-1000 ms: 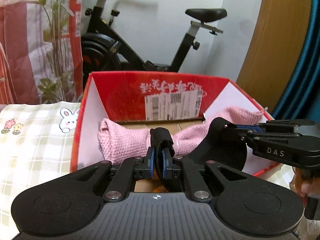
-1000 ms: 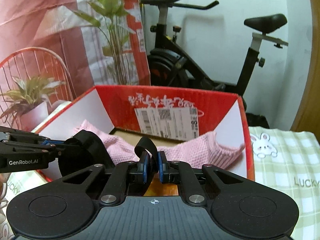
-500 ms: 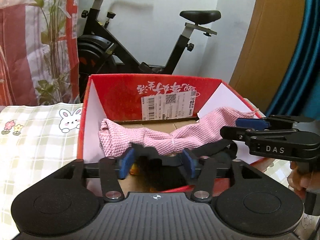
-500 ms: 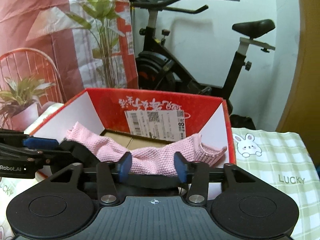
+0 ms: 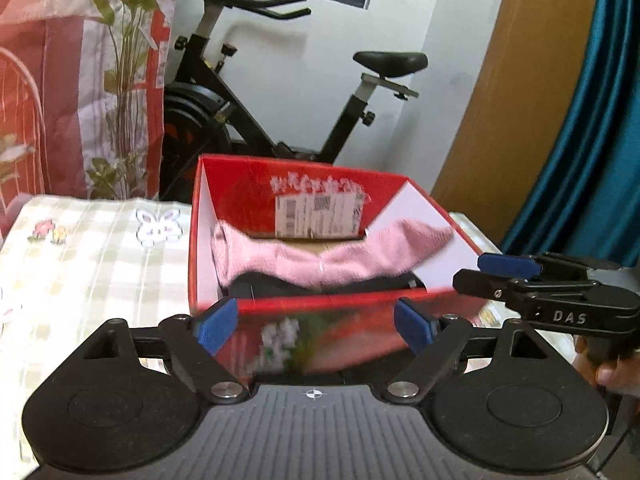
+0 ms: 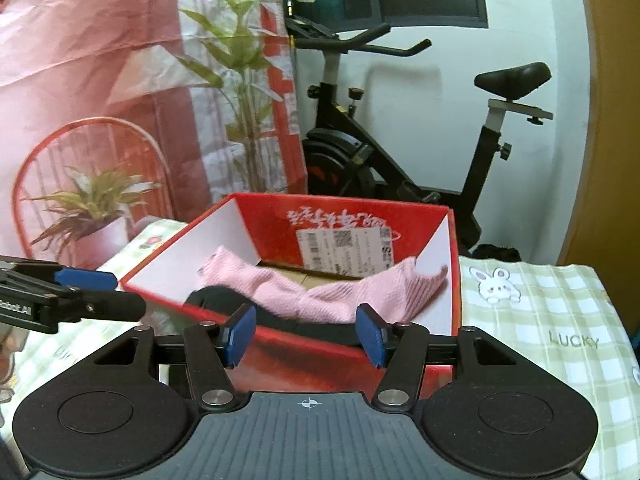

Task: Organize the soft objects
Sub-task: 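Move the left tool down to the black glove beside the box, then close the left gripper on the black glove and lift it, then carry the black glove into the red box and open the left gripper, then move the left tool back down to the items on the table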

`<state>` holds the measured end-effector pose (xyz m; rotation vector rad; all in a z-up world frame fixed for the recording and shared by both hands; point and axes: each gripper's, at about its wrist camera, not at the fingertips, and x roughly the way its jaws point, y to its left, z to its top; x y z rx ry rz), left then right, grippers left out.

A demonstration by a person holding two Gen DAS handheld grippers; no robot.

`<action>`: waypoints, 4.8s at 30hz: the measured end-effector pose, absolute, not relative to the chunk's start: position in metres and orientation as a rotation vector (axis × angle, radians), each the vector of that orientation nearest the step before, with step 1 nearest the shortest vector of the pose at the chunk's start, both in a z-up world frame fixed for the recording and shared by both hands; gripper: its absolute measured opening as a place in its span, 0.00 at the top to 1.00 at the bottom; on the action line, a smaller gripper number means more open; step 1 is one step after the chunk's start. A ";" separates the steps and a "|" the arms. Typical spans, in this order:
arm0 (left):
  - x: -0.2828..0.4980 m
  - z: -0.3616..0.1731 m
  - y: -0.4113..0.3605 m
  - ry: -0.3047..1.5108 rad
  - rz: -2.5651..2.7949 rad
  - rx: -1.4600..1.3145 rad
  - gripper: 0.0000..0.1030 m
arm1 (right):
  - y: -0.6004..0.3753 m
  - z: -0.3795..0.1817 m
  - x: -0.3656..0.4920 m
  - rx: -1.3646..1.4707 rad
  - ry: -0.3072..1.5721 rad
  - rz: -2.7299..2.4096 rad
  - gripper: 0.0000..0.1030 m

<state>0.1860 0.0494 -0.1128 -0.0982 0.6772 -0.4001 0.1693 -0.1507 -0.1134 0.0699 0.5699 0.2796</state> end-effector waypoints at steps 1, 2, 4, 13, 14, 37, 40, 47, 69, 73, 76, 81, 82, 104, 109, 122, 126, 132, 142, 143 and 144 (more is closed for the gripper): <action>0.182 -0.116 0.049 0.690 -0.403 -0.102 0.16 | -0.149 -0.115 0.164 0.069 0.578 0.285 0.49; 0.180 -0.120 0.050 0.702 -0.403 -0.105 0.16 | -0.148 -0.117 0.160 0.068 0.589 0.289 0.49; 0.176 -0.127 0.053 0.718 -0.394 -0.110 0.16 | -0.147 -0.124 0.154 0.058 0.615 0.290 0.49; 0.178 -0.161 0.064 0.786 -0.369 -0.139 0.20 | -0.147 -0.164 0.156 0.060 0.695 0.274 0.49; 0.180 -0.166 0.065 0.796 -0.370 -0.147 0.23 | -0.149 -0.168 0.157 0.068 0.704 0.275 0.50; 0.214 -0.232 0.050 0.896 -0.408 -0.167 0.68 | -0.159 -0.231 0.200 0.211 0.865 0.292 0.61; 0.215 -0.233 0.051 0.896 -0.415 -0.163 0.76 | -0.159 -0.233 0.201 0.219 0.869 0.306 0.69; 0.214 -0.233 0.049 0.898 -0.426 -0.159 0.82 | -0.151 -0.229 0.202 0.195 0.859 0.331 0.84; 0.176 -0.161 0.049 0.745 -0.461 -0.103 0.83 | -0.154 -0.163 0.170 0.153 0.714 0.376 0.87; 0.168 -0.146 0.049 0.709 -0.459 -0.103 0.83 | -0.153 -0.144 0.163 0.144 0.675 0.386 0.87; 0.163 -0.133 0.048 0.676 -0.460 -0.099 0.83 | -0.153 -0.130 0.159 0.134 0.643 0.395 0.87; 0.164 -0.114 0.050 0.629 -0.462 -0.109 0.83 | -0.154 -0.105 0.162 0.115 0.596 0.410 0.87; 0.166 -0.111 0.050 0.621 -0.462 -0.114 0.83 | -0.154 -0.102 0.163 0.111 0.589 0.413 0.87; 0.302 -0.091 0.036 0.636 -0.377 -0.079 0.83 | -0.138 -0.085 0.313 -0.069 0.590 0.340 0.87; 0.335 -0.105 0.039 0.707 -0.349 -0.109 0.83 | -0.131 -0.103 0.348 -0.088 0.657 0.330 0.87; 0.355 -0.125 0.038 0.747 -0.312 -0.054 0.41 | -0.122 -0.130 0.381 -0.145 0.761 0.254 0.73; 0.348 -0.120 0.040 0.742 -0.319 -0.031 0.41 | -0.122 -0.128 0.372 -0.149 0.774 0.260 0.70; 0.325 -0.110 0.043 0.734 -0.338 -0.029 0.41 | -0.123 -0.110 0.347 -0.149 0.746 0.265 0.70; 0.254 -0.092 0.050 0.697 -0.363 -0.075 0.41 | -0.121 -0.083 0.273 -0.113 0.676 0.322 0.70; 0.246 -0.090 0.052 0.689 -0.369 -0.081 0.41 | -0.122 -0.082 0.264 -0.105 0.669 0.332 0.70; 0.237 -0.089 0.052 0.681 -0.377 -0.084 0.41 | -0.123 -0.080 0.255 -0.101 0.662 0.341 0.70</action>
